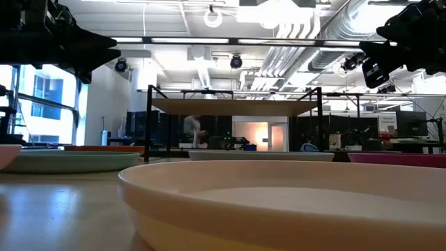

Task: Place and stack plates onto a shelf
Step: Put the gray plate on the shelf

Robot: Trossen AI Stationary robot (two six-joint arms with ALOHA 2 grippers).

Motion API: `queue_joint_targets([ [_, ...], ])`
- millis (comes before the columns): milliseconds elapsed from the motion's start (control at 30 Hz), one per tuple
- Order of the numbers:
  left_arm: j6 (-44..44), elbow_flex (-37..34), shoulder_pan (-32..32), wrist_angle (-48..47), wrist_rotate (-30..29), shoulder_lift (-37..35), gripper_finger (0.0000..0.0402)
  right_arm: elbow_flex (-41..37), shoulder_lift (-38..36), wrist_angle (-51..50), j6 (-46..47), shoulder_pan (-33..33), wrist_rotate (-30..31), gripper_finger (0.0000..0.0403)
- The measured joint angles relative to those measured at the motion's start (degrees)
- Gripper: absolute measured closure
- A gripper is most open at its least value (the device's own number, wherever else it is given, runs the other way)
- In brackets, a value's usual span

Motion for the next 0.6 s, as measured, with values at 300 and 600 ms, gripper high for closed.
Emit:
queue_joint_targets([
  [300, -5.1, 0.0, 0.0, 3.7, -2.6, 0.0, 0.0268, 0.0, 0.0, 0.0, 0.0, 0.0, 0.0, 0.0274],
  [600, -23.2, 0.0, 0.1, 19.1, -10.8, 0.0, 0.0268, 0.0, 0.0, 0.0, 0.0, 0.0, 1.2, 0.0274],
])
